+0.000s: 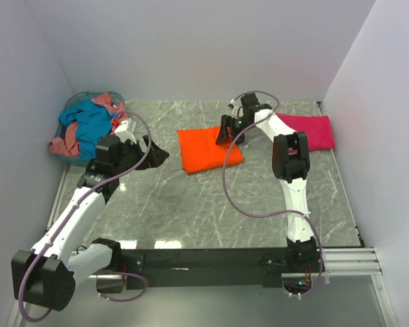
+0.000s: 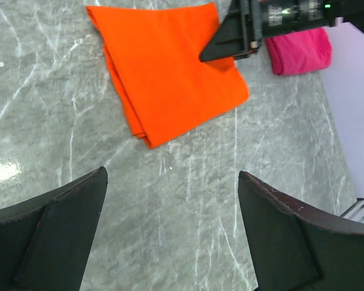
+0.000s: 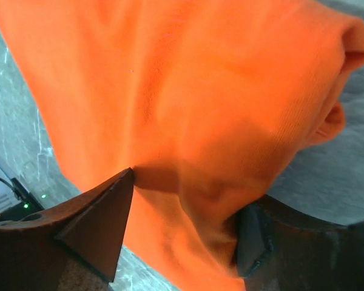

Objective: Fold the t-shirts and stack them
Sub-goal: Neatly place the folded tshirt to the corner

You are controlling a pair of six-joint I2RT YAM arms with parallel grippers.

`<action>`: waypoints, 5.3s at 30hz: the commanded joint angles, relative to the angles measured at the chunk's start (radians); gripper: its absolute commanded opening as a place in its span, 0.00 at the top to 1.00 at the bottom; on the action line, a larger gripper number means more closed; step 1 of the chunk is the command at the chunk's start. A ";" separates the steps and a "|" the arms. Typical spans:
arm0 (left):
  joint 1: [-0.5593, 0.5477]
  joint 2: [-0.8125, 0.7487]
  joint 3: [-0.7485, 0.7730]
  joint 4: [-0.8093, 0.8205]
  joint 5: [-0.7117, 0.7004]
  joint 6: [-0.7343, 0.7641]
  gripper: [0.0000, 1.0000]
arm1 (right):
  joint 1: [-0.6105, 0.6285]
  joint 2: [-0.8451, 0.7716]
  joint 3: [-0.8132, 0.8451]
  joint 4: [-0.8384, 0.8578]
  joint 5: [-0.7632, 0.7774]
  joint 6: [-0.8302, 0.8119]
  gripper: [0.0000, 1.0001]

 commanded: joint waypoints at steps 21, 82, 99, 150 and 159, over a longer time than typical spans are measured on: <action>-0.001 -0.160 -0.036 -0.037 0.011 0.058 0.05 | -0.055 -0.173 -0.069 0.014 0.054 -0.086 1.00; 0.001 -0.233 -0.112 0.001 0.068 0.136 0.05 | -0.076 -0.436 0.005 0.018 1.076 -0.647 1.00; 0.001 -0.239 -0.113 0.001 0.065 0.136 0.05 | -0.085 -0.479 0.030 -0.012 1.085 -0.651 1.00; 0.001 -0.216 -0.113 -0.002 0.059 0.139 0.05 | -0.177 -0.398 0.013 0.040 1.039 -0.721 1.00; 0.001 -0.210 -0.113 -0.002 0.057 0.138 0.05 | -0.196 -0.368 0.030 0.069 1.053 -0.736 1.00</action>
